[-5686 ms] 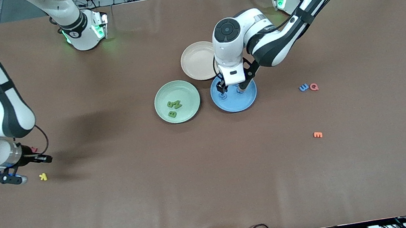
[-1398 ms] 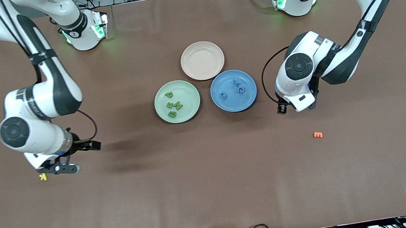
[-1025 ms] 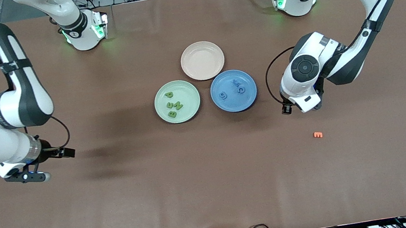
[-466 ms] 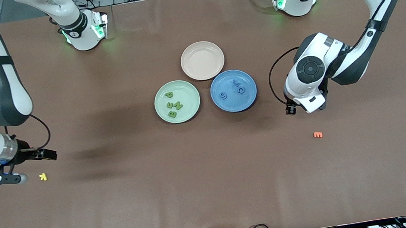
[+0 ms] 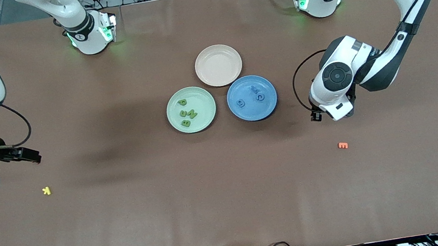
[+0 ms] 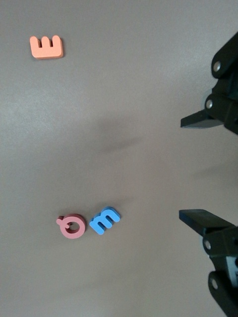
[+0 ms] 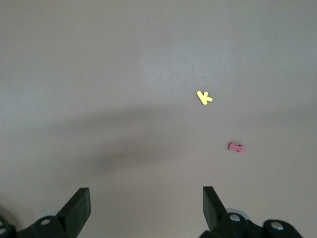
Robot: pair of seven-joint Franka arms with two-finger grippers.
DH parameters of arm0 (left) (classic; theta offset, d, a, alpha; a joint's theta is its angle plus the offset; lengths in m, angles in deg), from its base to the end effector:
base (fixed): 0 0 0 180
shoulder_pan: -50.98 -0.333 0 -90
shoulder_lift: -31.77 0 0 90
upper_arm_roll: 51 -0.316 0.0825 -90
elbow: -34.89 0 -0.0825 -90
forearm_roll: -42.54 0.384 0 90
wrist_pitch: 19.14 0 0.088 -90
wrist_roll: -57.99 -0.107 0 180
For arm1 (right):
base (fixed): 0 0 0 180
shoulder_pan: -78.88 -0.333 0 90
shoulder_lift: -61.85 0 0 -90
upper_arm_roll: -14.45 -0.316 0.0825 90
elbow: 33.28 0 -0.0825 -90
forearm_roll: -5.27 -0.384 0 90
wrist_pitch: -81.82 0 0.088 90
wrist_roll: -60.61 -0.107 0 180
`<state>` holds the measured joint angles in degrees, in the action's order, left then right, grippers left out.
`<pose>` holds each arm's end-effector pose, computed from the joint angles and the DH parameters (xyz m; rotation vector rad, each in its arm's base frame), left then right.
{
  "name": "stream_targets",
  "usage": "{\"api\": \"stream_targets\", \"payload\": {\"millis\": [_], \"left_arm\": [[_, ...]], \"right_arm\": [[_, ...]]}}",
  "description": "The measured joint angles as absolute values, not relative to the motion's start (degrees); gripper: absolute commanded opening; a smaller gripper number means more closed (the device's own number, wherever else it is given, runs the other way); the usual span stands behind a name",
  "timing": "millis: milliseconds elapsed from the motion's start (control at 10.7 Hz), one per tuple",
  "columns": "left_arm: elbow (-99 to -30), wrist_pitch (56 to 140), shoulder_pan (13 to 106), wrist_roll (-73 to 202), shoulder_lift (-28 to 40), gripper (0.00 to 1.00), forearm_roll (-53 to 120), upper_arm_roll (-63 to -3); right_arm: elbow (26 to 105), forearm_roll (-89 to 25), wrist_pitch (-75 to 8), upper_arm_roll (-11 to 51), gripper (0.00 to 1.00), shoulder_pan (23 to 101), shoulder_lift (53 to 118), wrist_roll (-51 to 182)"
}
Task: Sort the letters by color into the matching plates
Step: 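Withdraw the right gripper from the table while the left gripper nears the m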
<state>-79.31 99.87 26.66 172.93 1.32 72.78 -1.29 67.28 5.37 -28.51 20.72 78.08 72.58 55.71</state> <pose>0.5390 -0.2121 0.2591 -2.3666 -1.7473 0.0683 0.6112 -0.0549 0.4577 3.1072 -0.2783 -0.0246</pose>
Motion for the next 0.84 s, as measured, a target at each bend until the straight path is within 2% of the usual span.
{"api": "stream_targets", "payload": {"millis": [373,839], "left_arm": [[-80.09,99.81,25.80,172.93,1.33,0.73,72.80,-1.39],[-81.70,99.81,22.55,172.78,1.34,0.73,72.94,-1.58]], "right_arm": [[61.24,5.37,-20.49,20.78,1.00,77.98,70.71,55.75],[60.29,6.25,-18.40,20.49,1.00,75.67,64.96,55.91]]}}
